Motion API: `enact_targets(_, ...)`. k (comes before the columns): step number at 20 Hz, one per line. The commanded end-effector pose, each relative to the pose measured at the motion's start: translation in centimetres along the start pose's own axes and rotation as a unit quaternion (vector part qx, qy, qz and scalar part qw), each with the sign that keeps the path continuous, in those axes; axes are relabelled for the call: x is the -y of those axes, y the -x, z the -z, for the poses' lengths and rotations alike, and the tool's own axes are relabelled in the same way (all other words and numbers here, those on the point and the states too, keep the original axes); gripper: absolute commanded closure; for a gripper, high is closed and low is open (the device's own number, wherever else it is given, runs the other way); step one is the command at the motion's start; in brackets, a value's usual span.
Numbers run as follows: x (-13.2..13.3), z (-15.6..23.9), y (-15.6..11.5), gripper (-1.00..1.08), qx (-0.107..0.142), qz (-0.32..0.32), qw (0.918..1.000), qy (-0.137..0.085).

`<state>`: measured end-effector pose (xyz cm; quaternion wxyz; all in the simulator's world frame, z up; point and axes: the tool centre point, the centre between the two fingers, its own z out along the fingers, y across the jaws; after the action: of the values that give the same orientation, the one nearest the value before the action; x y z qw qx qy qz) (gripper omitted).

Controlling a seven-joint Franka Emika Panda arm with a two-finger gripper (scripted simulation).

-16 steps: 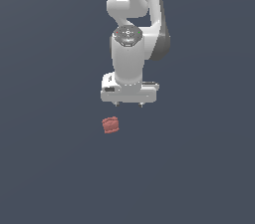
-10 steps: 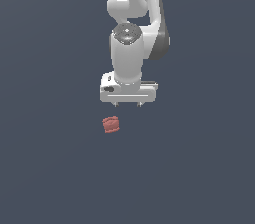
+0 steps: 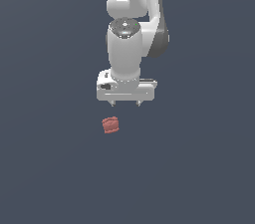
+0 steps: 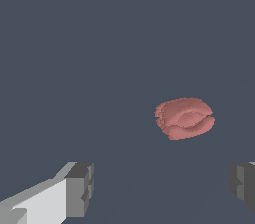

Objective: Pick up the object and move it to a goal position.

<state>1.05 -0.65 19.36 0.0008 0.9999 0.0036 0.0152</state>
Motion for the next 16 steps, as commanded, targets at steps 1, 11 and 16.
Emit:
enact_targets(1, -0.1, -0.1, 0.0, -0.92, 0.001, -0.006, 1.0000, 0.000)
enact_targets(11, -0.8, -1.2, -0.2, -0.92, 0.003, -0.086, 0.9963, -0.003)
enact_targets(16, -1.5, -2.2, -0.4, -0.92, 0.006, -0.154, 0.9881, -0.004)
